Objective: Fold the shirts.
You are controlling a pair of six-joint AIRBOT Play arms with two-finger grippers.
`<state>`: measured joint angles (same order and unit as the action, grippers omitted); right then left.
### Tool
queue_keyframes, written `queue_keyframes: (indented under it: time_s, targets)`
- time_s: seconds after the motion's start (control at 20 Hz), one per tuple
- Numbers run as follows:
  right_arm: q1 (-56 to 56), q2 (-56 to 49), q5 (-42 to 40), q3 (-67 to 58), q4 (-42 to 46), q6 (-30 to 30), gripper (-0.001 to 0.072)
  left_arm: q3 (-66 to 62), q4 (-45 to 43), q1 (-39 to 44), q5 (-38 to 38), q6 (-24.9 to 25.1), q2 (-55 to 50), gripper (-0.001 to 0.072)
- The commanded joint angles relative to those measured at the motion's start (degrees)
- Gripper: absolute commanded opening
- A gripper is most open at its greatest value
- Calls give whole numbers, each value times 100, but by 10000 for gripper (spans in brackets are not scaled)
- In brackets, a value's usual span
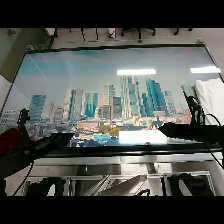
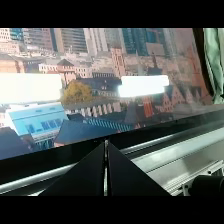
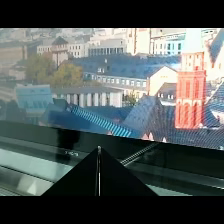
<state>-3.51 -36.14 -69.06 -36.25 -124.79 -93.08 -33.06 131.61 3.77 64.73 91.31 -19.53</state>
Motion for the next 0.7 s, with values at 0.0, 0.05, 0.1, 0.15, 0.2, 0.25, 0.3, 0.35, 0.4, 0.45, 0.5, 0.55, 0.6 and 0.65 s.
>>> queue_keyframes:
  time_s: [0.0, 0.05, 0.1, 0.15, 0.2, 0.25, 0.3, 0.35, 0.4, 0.45, 0.5, 0.55, 0.6, 0.65]
  targets:
    - [4, 4, -4, 4, 0, 4, 20, 7, -11, 0, 20, 13, 70, 17]
    - [4, 4, -4, 4, 0, 4, 20, 4, -63, 0, 15, 13, 70, 16]
    - [4, 4, -4, 4, 0, 4, 20, -4, -319, -2, 20, 15, 72, 16]
    - [4, 4, -4, 4, 0, 4, 20, -31, -693, -2, 42, 13, 70, 17]
    - [4, 4, -4, 4, 0, 4, 21, -125, -1480, -2, 133, -28, 70, 17]
    - [4, 4, -4, 4, 0, 4, 20, -240, -2317, -20, 258, -299, 70, 16]
    - [4, 4, -4, 4, 0, 4, 20, -374, -3239, -87, 402, -654, 70, 17]
    - [4, 4, -4, 4, 0, 4, 20, -492, -4094, -199, 505, -916, 70, 17]
    - [4, 4, -4, 4, 0, 4, 20, -586, -4833, -367, 527, -1005, 59, 189]
    - [4, 4, -4, 4, 0, 4, 20, -643, -5434, -575, 527, -1010, -44, 611]
    - [4, 4, -15, 4, 37, -151, 20, -680, -5956, -861, 555, -1027, -280, 702]
    - [4, 4, -11, 4, 48, -295, 20, -675, -6336, -1185, 564, -1023, -555, 702]
    - [2, 7, -9, 4, 44, -297, 20, -671, -6572, -1585, 542, -1014, -916, 703]
    - [4, 4, -9, 4, 42, -297, 20, -671, -6682, -1926, 433, -1016, -1290, 702]
